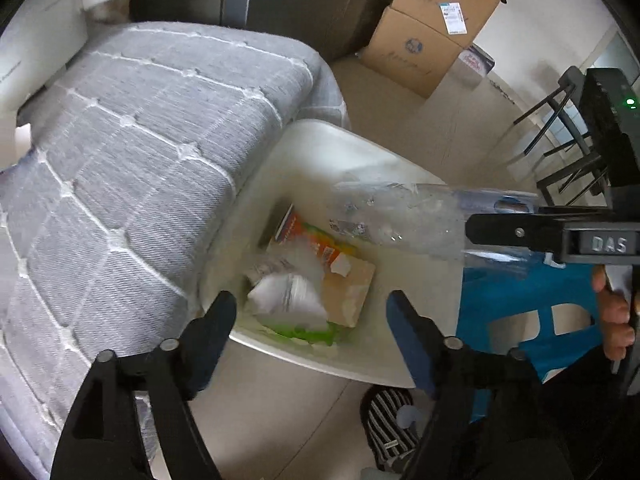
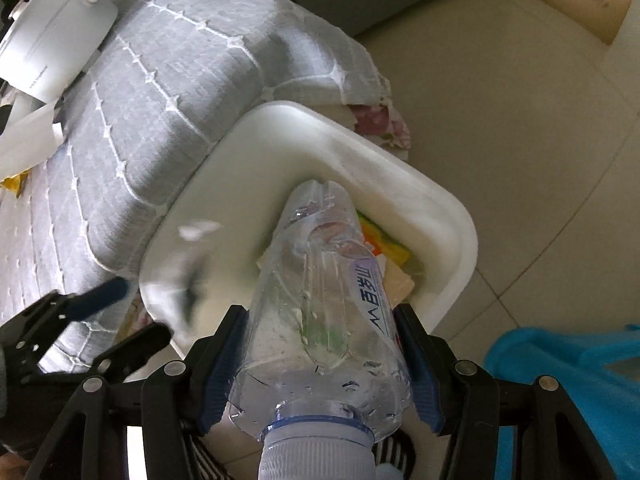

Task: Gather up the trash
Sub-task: 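Carry the wrapper and bottle over the bin and open both grippers, then grasp the blue box with the left gripper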

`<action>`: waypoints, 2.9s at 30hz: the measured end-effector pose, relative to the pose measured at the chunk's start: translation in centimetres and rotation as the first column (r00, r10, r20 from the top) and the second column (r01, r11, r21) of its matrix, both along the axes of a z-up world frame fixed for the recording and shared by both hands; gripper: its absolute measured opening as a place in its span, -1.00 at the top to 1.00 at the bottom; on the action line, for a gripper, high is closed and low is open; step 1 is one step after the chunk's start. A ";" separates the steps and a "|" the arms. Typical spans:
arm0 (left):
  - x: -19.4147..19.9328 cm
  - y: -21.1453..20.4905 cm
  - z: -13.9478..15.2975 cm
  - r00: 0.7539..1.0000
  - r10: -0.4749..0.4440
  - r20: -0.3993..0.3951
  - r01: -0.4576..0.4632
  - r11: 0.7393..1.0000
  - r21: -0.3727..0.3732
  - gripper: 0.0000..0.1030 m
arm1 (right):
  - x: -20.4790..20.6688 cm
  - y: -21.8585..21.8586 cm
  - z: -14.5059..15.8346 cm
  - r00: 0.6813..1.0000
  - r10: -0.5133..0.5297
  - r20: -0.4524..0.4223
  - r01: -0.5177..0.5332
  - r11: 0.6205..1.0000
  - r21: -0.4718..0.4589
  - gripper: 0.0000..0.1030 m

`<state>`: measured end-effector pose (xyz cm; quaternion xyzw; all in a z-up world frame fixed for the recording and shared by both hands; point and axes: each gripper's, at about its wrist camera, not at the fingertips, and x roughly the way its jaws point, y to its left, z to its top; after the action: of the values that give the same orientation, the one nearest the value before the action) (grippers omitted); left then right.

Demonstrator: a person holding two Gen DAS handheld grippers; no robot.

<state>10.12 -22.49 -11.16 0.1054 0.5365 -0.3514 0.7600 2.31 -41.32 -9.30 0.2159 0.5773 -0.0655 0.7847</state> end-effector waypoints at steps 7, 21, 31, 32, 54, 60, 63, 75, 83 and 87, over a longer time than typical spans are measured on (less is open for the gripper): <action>0.5 2.9 2.1 0.998 0.062 0.005 -0.061 0.997 -0.045 -0.77 | 0.4 0.1 -0.3 1.000 -0.002 -0.012 0.002 1.000 -0.015 -0.24; 1.1 9.0 5.9 0.967 0.241 0.084 -0.231 0.966 -0.117 -0.95 | 1.8 1.1 0.3 1.000 -0.002 -0.007 0.002 1.000 -0.015 -0.57; 3.2 16.6 6.5 0.897 0.437 0.068 -0.419 0.890 -0.181 -0.96 | 3.2 5.4 3.8 0.988 0.077 0.132 -0.058 0.988 -0.140 -0.67; 3.5 17.3 6.6 0.889 0.454 0.059 -0.436 0.879 -0.193 -0.96 | 3.6 5.9 3.9 0.986 0.087 0.142 -0.065 0.986 -0.154 -0.67; 15.4 24.7 3.9 0.730 0.672 0.122 -0.610 0.722 -0.327 -0.62 | 13.0 12.8 1.7 0.968 0.153 0.201 -0.122 0.980 -0.157 -0.68; 18.6 24.5 2.8 0.685 0.721 0.101 -0.658 0.673 -0.339 -0.28 | 14.3 12.3 1.0 0.971 0.155 0.181 -0.124 0.978 -0.170 -0.68; 19.2 24.1 2.7 0.682 0.724 0.108 -0.656 0.670 -0.349 0.14 | 14.6 12.0 0.7 0.971 0.165 0.173 -0.132 0.973 -0.190 -0.68; 16.7 22.1 5.6 0.760 0.631 0.155 -0.544 0.748 -0.380 0.94 | 14.5 11.9 0.7 0.971 0.173 0.163 -0.141 0.972 -0.190 -0.68; 10.4 24.8 10.4 0.773 0.617 0.146 -0.500 0.735 -0.458 0.96 | 13.9 13.3 0.9 0.968 0.193 0.162 -0.157 0.965 -0.212 -0.68; 7.2 28.4 12.0 0.733 0.666 0.141 -0.518 0.680 -0.519 0.96 | 13.9 14.8 0.8 0.962 0.226 0.156 -0.186 0.954 -0.235 -0.68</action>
<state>17.32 5.90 0.88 -0.1982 0.3155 -0.1736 0.9116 16.23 -26.52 -8.51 0.0719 0.5125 -0.0260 0.8553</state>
